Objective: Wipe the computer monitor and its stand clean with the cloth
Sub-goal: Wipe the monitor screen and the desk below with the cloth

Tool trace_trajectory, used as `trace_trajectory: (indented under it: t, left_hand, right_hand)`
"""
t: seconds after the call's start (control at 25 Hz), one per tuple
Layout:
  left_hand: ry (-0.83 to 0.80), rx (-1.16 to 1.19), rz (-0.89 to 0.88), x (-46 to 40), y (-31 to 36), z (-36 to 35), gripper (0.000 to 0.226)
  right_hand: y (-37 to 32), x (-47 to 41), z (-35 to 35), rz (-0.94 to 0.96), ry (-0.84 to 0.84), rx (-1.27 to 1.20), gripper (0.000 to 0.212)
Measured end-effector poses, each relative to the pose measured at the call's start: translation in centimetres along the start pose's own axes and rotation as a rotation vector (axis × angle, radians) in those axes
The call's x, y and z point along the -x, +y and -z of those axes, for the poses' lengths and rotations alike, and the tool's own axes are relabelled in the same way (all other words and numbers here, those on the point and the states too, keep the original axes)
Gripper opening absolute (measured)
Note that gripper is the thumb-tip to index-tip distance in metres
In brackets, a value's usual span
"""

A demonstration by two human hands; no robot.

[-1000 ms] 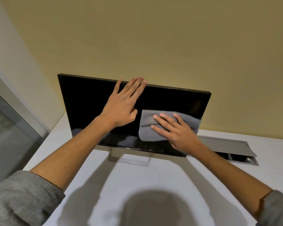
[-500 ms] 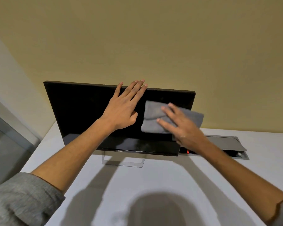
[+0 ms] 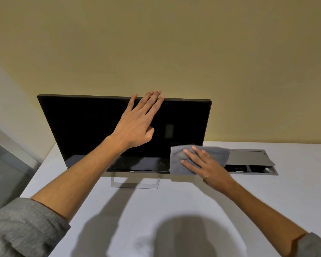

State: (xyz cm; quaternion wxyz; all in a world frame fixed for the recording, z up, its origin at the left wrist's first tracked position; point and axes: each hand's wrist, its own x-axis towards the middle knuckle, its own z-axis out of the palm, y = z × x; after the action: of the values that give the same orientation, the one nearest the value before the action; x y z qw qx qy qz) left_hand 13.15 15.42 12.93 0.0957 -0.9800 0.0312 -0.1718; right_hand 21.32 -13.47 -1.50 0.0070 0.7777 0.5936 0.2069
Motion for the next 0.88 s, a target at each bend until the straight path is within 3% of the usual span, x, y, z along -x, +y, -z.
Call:
trace_trajectory:
  t: [0.2,0.28,0.36,0.44,0.56,0.72,0.88]
  left_hand:
    - [0.004,0.007,0.0,0.0,0.1,0.1,0.095]
    - [0.011,0.009,0.002,0.1,0.1,0.2,0.095]
    - [0.006,0.001,0.01,0.5,-0.3,0.5,0.095]
    - [0.003,0.001,0.023,0.9,-0.9,0.9,0.095]
    - [-0.01,-0.004,0.039,1.4,-1.9,1.4,0.095]
    - [-0.024,-0.007,0.068,2.1,-3.0,1.5,0.095]
    - [-0.044,0.007,0.1,2.9,-4.1,1.3,0.095]
  right_hand:
    - [-4.0,3.7,-3.5,0.02,-0.229,-0.152,0.099]
    - [-3.9,3.0,-2.0,-0.024,-0.173,-0.225,0.096]
    - [-3.0,0.9,0.9,-0.084,-0.017,-0.29,0.078]
    - [-1.3,-1.9,5.0,-0.146,0.144,-0.268,0.062]
    - [1.9,-6.2,10.4,-0.241,0.304,-0.161,0.059]
    - [4.1,-9.7,12.1,-0.251,0.26,-0.045,0.065]
    - [1.9,-8.7,7.7,-0.218,0.127,0.02,0.085]
